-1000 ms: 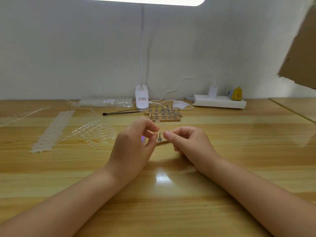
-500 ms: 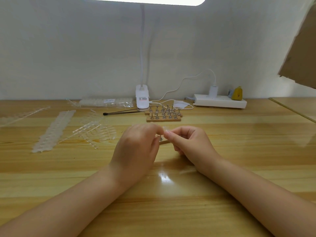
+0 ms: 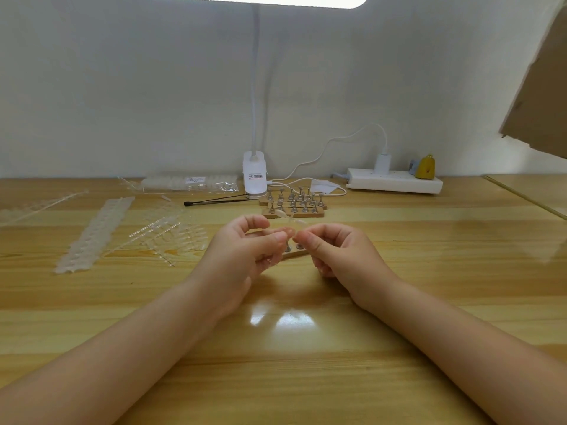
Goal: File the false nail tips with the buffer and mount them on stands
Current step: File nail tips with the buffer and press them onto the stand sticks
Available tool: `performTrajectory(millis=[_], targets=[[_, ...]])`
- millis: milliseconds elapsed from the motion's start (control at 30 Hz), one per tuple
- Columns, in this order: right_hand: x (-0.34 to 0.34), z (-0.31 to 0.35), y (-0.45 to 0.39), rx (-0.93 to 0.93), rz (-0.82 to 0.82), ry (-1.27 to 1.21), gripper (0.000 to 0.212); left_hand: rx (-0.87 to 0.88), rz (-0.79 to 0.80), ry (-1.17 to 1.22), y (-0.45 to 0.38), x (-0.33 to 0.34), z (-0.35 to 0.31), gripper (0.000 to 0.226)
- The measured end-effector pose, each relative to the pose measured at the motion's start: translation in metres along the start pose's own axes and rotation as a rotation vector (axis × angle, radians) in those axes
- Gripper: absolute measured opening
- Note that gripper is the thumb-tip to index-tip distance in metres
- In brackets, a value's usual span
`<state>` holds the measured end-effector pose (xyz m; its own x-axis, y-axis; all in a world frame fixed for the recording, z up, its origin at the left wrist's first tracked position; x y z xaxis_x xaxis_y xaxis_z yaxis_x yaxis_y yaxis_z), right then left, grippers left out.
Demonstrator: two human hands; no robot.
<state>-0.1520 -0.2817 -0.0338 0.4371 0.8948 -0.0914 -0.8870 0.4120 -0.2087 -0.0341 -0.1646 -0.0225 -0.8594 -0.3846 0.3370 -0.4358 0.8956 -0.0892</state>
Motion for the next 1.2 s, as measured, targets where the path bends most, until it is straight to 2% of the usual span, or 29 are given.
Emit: performTrajectory(millis=[67,100,233,333,400,500,600,667,733,867,967,1067,1167,1200], targets=[[-0.001,0.000,0.000,0.007,-0.005,-0.011,0.017,-0.010,-0.022,-0.018,-0.003,-0.004,-0.002,0.042],[-0.001,-0.001,0.000,0.014,-0.012,-0.016,0.017,0.015,-0.063,-0.113,-0.005,-0.009,-0.004,0.037],[-0.002,-0.002,-0.001,0.039,-0.034,-0.031,0.015,0.145,-0.348,-0.734,-0.012,-0.044,-0.020,0.019],[-0.002,-0.002,-0.001,0.038,-0.031,-0.031,0.013,0.057,-0.365,-0.981,-0.017,-0.064,-0.021,0.024],[-0.003,-0.002,-0.001,0.038,-0.032,-0.034,0.012,0.017,-0.354,-1.235,-0.018,-0.067,-0.019,0.032],[-0.003,-0.003,-0.001,0.036,-0.034,-0.025,0.011,0.129,-0.339,-1.468,-0.014,-0.056,-0.021,0.023],[-0.004,-0.004,-0.002,0.040,-0.032,-0.013,0.012,0.053,-0.269,-1.561,-0.013,-0.043,-0.021,0.035],[-0.004,-0.005,-0.002,0.044,-0.030,-0.009,0.012,-0.021,-0.224,-1.598,-0.013,-0.037,-0.017,0.033],[-0.004,-0.005,-0.002,0.041,-0.026,-0.008,0.011,-0.057,-0.226,-1.577,-0.013,-0.034,-0.011,0.029],[-0.003,-0.006,-0.003,0.029,-0.033,0.003,0.011,-0.146,-0.223,-1.430,-0.015,-0.036,-0.007,0.053],[-0.002,-0.005,-0.003,0.024,-0.035,0.000,0.012,-0.170,-0.149,-1.403,-0.014,-0.033,-0.004,0.043],[-0.003,-0.005,-0.002,0.023,-0.047,-0.006,0.019,-0.035,-0.148,-1.367,-0.011,-0.028,-0.003,0.024],[-0.004,-0.005,-0.001,0.014,-0.057,-0.019,0.024,0.316,-0.223,-1.256,-0.005,-0.022,-0.008,0.015],[-0.004,-0.004,-0.001,0.008,-0.058,-0.023,0.024,0.446,-0.201,-1.218,-0.002,-0.017,-0.011,0.011]])
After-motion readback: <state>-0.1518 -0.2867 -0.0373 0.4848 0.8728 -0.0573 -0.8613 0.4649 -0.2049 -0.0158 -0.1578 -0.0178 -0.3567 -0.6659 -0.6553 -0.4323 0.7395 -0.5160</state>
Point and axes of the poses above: each hand's wrist, its own y-axis away from the middle knuckle, its own x-axis out of the palm, z = x × y, the point moved 2 cm from there along -y, towards the middle knuckle, and after that the axes turned 10 degrees about z, right-handed, at the moved point
